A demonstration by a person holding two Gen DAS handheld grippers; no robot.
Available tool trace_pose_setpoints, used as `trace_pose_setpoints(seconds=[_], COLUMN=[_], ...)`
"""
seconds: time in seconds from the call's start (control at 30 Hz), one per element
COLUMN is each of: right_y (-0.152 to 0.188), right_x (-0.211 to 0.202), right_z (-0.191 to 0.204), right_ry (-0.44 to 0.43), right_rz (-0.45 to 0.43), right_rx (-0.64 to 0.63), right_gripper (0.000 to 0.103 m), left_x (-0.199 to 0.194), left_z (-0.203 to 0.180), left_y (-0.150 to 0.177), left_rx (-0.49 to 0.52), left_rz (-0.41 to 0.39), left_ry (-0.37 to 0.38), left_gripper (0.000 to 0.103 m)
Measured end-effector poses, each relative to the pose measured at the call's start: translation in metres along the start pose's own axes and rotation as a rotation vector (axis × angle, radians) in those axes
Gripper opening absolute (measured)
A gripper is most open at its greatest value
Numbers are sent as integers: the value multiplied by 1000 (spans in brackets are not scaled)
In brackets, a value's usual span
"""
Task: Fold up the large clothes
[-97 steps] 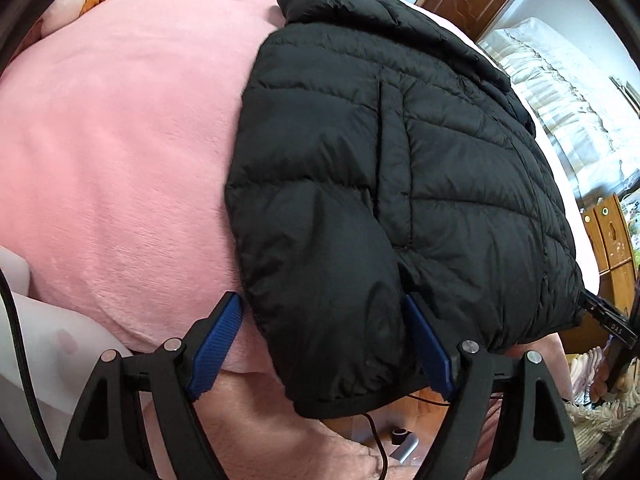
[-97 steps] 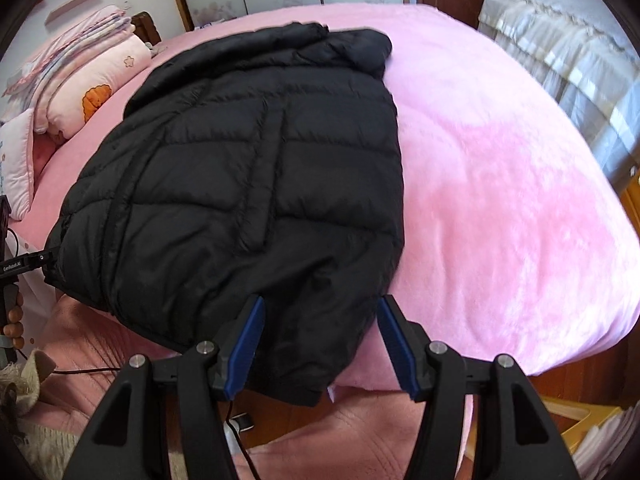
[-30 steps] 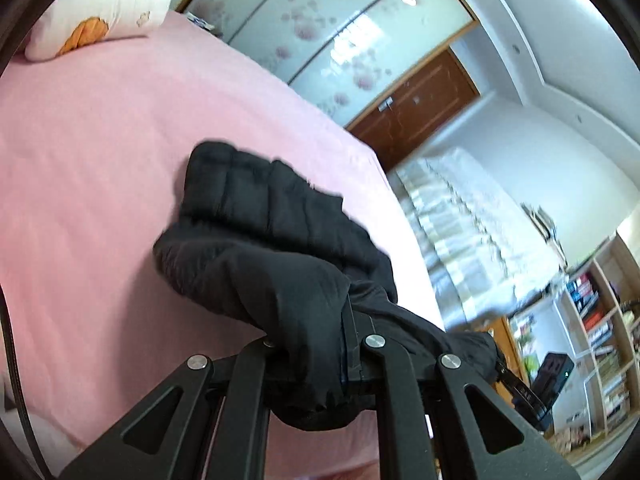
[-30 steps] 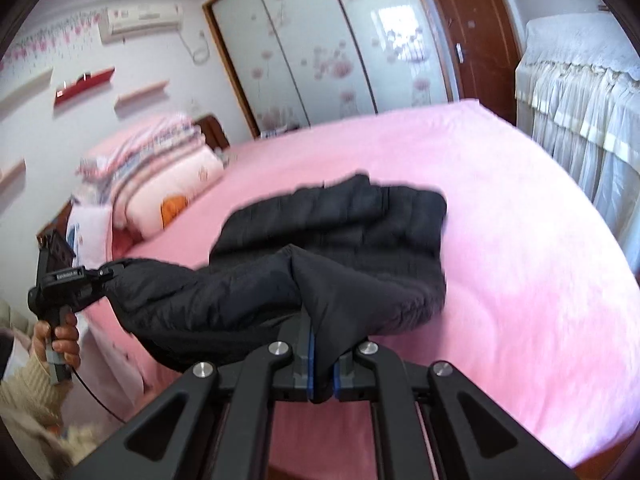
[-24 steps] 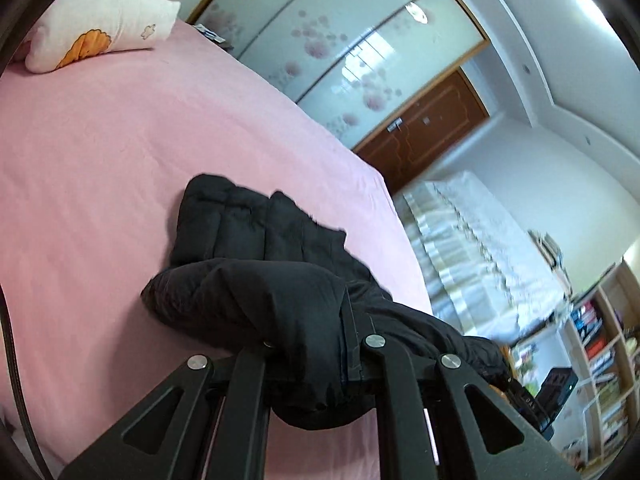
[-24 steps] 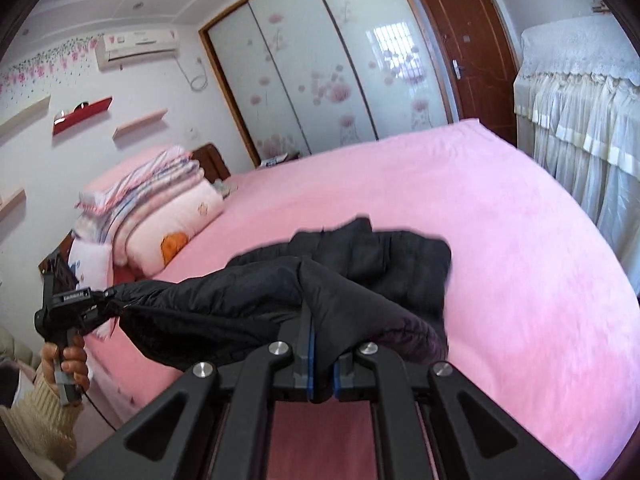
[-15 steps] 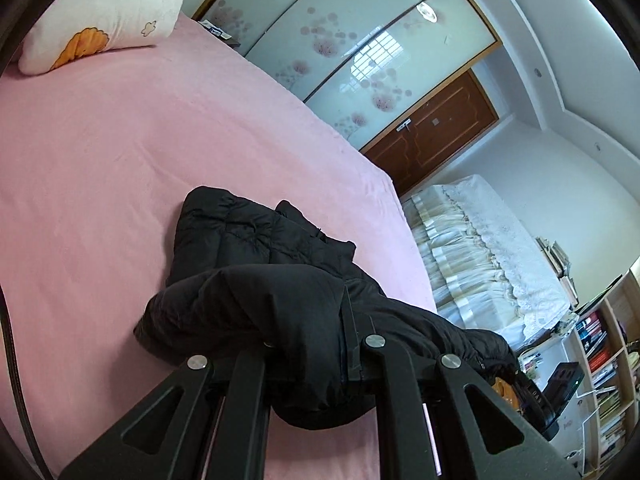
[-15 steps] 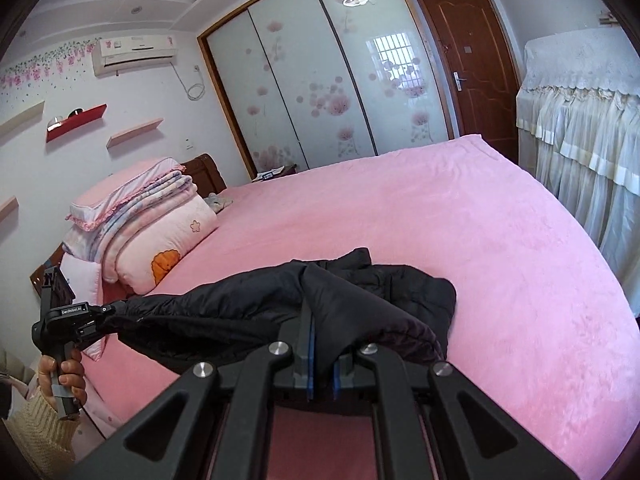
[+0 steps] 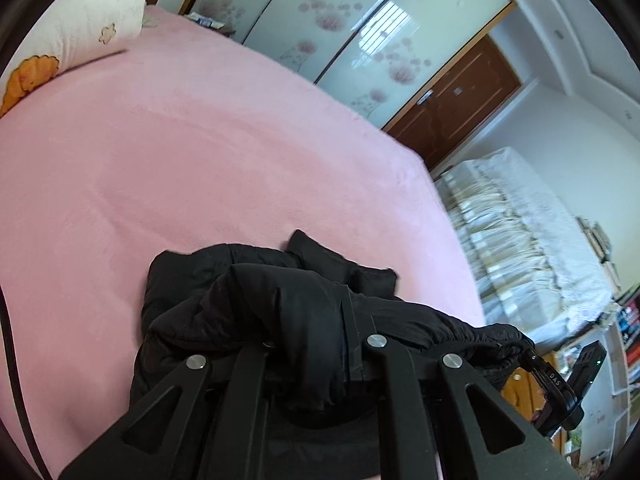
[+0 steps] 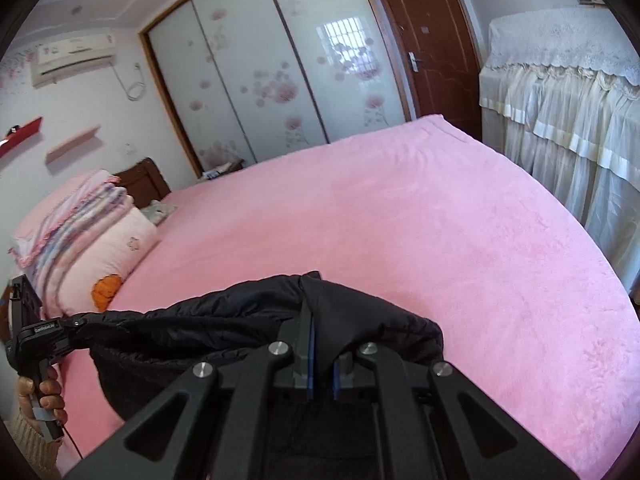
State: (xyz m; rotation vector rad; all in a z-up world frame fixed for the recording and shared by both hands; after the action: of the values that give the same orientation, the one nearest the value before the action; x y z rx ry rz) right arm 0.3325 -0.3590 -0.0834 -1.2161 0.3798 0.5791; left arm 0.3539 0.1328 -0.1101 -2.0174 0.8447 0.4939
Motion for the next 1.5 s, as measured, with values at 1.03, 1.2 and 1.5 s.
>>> trace_pose_setpoints(seconds=[1.03, 1.2, 1.5], right_y=[-33, -41, -31], right_x=[84, 79, 123], right_z=[-50, -41, -35], right_ry=[-90, -27, 124], right_rz=[169, 156, 226], right_rx=[289, 180, -72], right_gripper=[65, 65, 67], left_x=[22, 33, 90], left_z=[6, 10, 28], left_y=[-57, -57, -56], left_rx=[20, 167, 309], left_rz=[-3, 8, 108], left_ry=[11, -162, -248], left_gripper=[72, 72, 72])
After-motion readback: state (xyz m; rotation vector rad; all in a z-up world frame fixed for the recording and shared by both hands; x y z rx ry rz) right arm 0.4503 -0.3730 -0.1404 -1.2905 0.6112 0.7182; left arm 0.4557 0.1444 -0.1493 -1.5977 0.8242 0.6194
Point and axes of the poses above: each gripper's, at about its wrist camera, not at the fingertips, and x roughly the way its jaws point, z to its left, y to its underside, the point moved 1 cm from there along x, roughly the way its jaws point, and after that the axes turned 2 degrees about x, right-handed, at the moved point
